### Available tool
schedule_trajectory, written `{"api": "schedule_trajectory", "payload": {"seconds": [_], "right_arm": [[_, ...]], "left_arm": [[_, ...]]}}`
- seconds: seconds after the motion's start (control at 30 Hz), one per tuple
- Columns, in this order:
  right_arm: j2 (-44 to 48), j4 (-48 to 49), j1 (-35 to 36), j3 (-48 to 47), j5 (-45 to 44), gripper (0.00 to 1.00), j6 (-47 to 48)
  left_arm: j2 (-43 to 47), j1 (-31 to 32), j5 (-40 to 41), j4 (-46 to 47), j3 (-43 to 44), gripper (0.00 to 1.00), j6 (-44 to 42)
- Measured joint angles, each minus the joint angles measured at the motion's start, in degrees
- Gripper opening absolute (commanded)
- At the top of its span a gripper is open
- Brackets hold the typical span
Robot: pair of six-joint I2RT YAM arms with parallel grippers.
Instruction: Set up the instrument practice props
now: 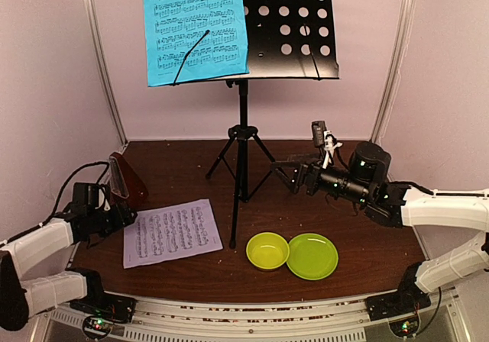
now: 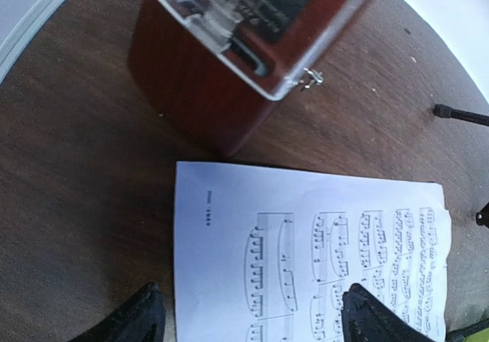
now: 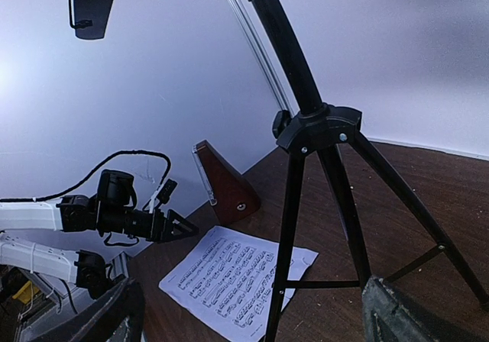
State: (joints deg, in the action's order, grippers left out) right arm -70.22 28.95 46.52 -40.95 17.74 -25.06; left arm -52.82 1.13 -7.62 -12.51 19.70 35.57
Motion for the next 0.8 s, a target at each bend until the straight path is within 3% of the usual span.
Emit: {"api": "schedule_trajectory", "payload": {"seconds": [0.13, 0.27, 0.53, 0.8], "right_arm": [[0.0, 0.0, 0.0, -0.1, 0.1, 1.00, 0.0], [0.0, 0.0, 0.0, -0.3, 0.3, 1.00, 0.0], [0.0, -0.1, 0.0, -0.8, 0.2, 1.00, 0.2], [0.0, -0.5, 0.0, -0.9, 0.2, 1.00, 0.4]], "left_arm": [[0.3, -2.1, 0.3, -0.4, -1.1, 0.82, 1.1], [-5.6, -4.2, -1.6, 2.1, -1.2, 0.80, 2.5], [-17.8, -5.3, -10.5, 17.2, -0.9, 0.64, 4.5], [-26.3, 0.8, -20.8, 30.1, -1.4, 0.61, 6.4]]}}
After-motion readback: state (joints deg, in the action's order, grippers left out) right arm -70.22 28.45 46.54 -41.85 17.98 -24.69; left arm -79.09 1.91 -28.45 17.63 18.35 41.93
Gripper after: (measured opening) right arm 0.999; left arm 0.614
